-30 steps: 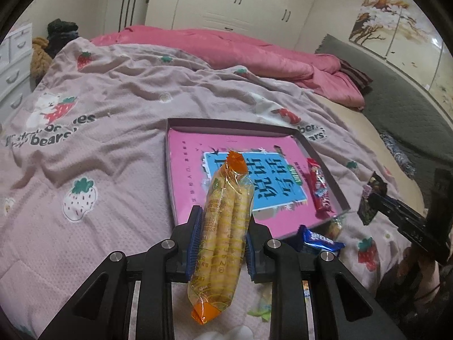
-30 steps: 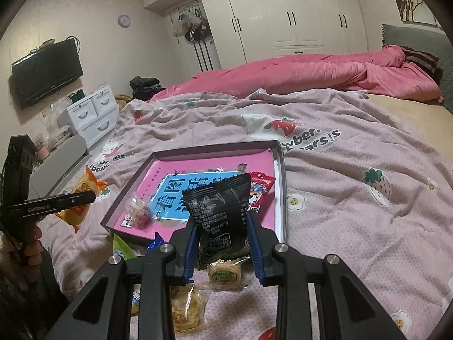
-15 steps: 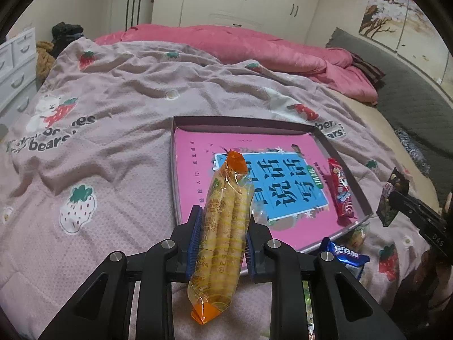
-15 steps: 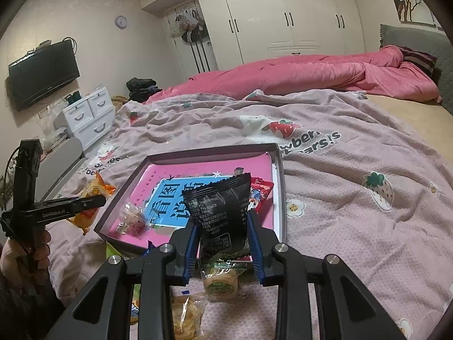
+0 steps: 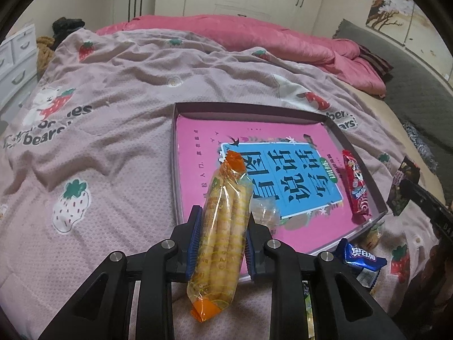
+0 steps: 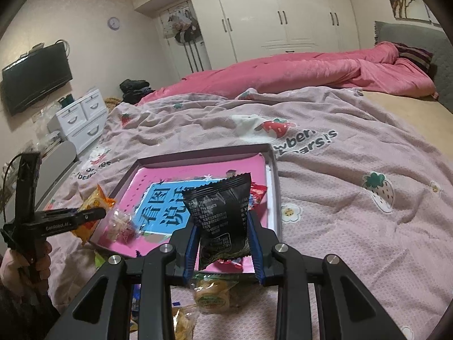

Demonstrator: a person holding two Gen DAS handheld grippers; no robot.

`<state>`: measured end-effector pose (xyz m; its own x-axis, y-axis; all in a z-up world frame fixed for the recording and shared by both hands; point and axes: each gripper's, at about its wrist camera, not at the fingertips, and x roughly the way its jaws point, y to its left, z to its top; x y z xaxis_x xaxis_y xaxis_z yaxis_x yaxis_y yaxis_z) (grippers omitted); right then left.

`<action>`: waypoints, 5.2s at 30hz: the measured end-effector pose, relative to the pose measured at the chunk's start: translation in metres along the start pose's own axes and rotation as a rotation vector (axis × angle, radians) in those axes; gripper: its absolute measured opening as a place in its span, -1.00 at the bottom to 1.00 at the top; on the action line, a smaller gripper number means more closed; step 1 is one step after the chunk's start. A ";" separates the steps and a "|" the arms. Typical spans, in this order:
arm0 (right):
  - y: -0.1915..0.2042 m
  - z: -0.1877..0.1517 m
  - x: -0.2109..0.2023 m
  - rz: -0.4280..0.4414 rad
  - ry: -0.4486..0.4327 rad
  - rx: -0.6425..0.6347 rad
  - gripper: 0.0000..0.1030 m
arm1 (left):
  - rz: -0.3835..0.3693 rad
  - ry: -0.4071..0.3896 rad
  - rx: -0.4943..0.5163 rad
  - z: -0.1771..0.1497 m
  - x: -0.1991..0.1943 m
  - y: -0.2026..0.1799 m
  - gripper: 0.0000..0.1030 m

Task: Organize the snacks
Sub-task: 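Lift the wafer bag over the tray with the left tool while the right tool lifts the black bag, then lower the wafer bag into the tray with the left tool while the right tool lowers the black bag, then open the left tool to release the wafer bag while the right tool releases the black bag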

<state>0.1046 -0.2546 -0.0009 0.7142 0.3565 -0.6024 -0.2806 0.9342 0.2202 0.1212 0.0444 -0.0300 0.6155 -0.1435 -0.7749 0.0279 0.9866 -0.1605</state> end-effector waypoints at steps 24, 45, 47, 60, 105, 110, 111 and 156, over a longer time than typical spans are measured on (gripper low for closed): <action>-0.010 0.000 0.024 -0.049 0.056 0.032 -0.37 | -0.013 0.033 0.023 -0.004 0.015 -0.006 -0.48; -0.014 -0.005 0.052 -0.107 0.119 0.019 -0.37 | -0.010 0.033 0.021 -0.004 0.017 -0.005 -0.48; -0.014 -0.005 0.053 -0.108 0.121 0.018 -0.36 | -0.009 0.032 0.021 -0.004 0.016 -0.004 -0.48; -0.013 -0.007 0.059 -0.094 0.137 0.023 -0.35 | -0.008 0.039 0.015 -0.002 0.021 -0.005 -0.48; -0.005 -0.013 0.057 -0.054 0.148 -0.011 -0.32 | -0.103 0.060 0.034 -0.004 0.023 -0.018 -0.41; -0.005 -0.013 0.057 -0.055 0.148 -0.011 -0.32 | -0.098 0.061 0.022 -0.004 0.023 -0.014 -0.28; -0.005 -0.013 0.057 -0.054 0.148 -0.011 -0.31 | -0.095 0.058 0.018 -0.004 0.022 -0.013 -0.24; -0.004 -0.009 0.052 -0.054 0.130 -0.021 -0.22 | -0.051 -0.054 0.011 0.008 -0.010 0.016 0.23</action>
<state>0.1370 -0.2398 -0.0399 0.6402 0.2997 -0.7073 -0.2580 0.9512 0.1695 0.1218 0.0619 -0.0199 0.6544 -0.1898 -0.7320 0.0688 0.9789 -0.1923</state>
